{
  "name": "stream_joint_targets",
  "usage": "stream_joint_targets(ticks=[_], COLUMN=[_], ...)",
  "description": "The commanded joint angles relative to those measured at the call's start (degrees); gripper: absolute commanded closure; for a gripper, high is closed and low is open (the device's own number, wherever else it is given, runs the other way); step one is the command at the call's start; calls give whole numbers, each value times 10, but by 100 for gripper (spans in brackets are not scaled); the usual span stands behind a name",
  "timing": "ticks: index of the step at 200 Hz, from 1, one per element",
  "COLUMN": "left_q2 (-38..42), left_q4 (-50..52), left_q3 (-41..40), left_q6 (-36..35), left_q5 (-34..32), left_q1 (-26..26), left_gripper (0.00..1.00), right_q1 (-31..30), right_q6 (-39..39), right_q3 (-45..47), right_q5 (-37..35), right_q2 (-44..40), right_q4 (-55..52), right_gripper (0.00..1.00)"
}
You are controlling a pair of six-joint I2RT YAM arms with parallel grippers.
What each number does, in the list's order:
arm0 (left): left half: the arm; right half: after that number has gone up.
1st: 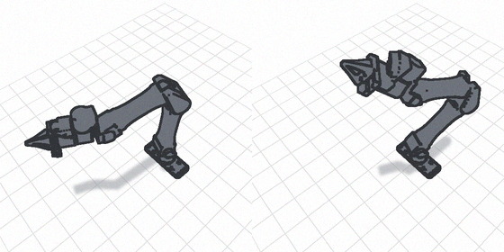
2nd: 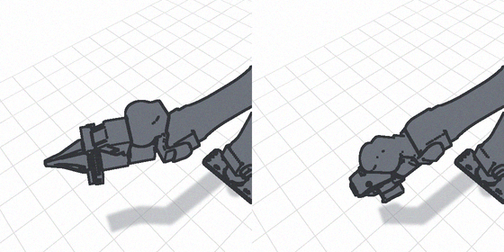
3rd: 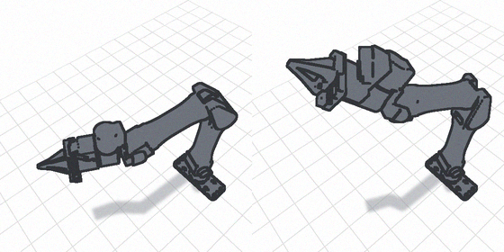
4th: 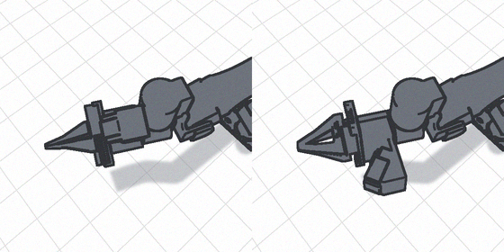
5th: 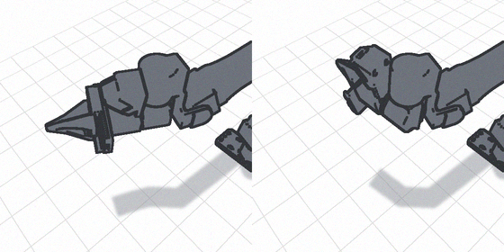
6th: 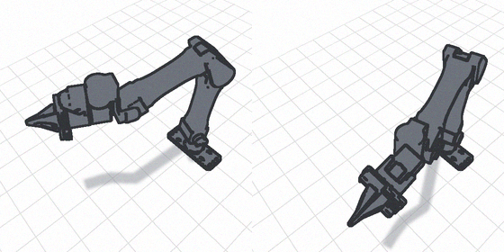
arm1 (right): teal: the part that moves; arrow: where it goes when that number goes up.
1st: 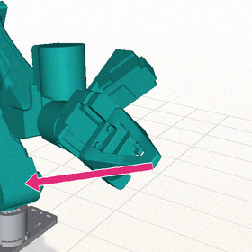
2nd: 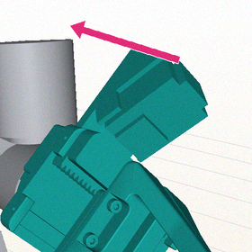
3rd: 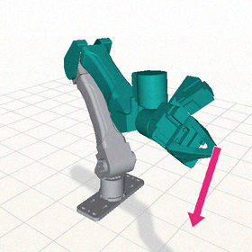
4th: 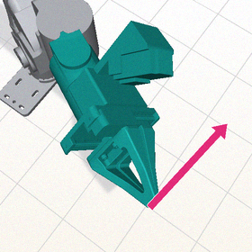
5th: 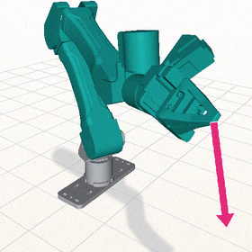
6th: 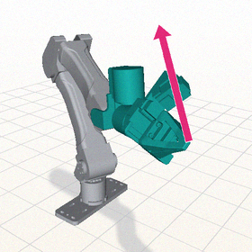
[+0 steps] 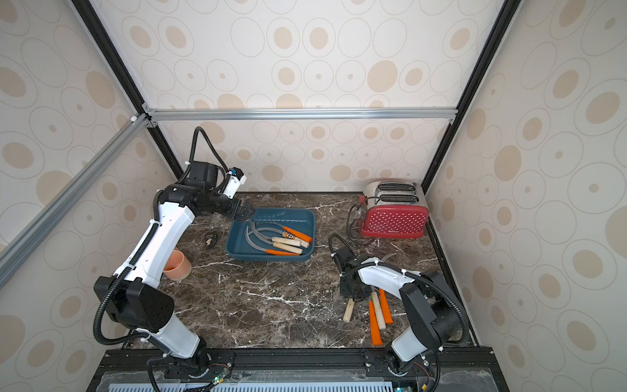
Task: Put small sickles into storage boxes
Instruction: Pick up the sickle at the center of the board.
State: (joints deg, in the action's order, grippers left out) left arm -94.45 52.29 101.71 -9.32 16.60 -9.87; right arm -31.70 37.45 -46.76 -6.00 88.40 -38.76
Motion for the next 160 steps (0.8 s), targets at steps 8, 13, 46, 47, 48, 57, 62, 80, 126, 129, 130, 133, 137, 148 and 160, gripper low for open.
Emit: stream_joint_targets(ticks=[8,13,46,47,48,57,62,80,126,129,130,133,137,148,160], left_q2=[3,3,7,7,8,9,10,14,20,20,20,20,20,20,19], left_q4=[1,1,3,3,3,3,3,4,5,5,5,6,6,6,6], left_q3=[4,3,3,3,3,3,3,2,-2,0,0,0,0,2,3], left_q6=[-5,-5,-5,-4,-5,-4,-5,-7,-9,-9,-9,-9,-9,-8,-7], left_q5=[0,1,2,1,1,0,-1,-5,-6,-6,-6,-5,-5,-4,-1], left_q1=[-3,-3,-3,-3,-3,-3,-3,-3,-3,-2,-2,-3,-3,-3,-3], left_gripper=[1,1,1,1,1,1,1,1,1,1,1,1,1,1,1], right_q1=[-6,-6,-13,-14,-15,-16,-16,-16,-17,-16,-16,-17,-17,-16,-17], right_q6=[-8,-12,-26,-26,-26,-27,-26,-25,-19,-19,-19,-17,-16,-12,-11], right_q3=[-11,-13,-36,-37,-37,-39,-39,-39,-19,-18,-17,-15,-13,-7,0], right_q5=[-4,-2,-6,-6,-6,-4,-5,-6,2,3,3,4,4,5,9], right_q2=[22,24,47,47,47,48,48,44,20,19,18,16,14,8,4], right_q4=[15,16,7,8,8,10,10,6,-1,-1,-2,-3,-3,-5,-7], right_gripper=[68,70,73,73,73,71,70,67,60,60,60,60,60,60,61])
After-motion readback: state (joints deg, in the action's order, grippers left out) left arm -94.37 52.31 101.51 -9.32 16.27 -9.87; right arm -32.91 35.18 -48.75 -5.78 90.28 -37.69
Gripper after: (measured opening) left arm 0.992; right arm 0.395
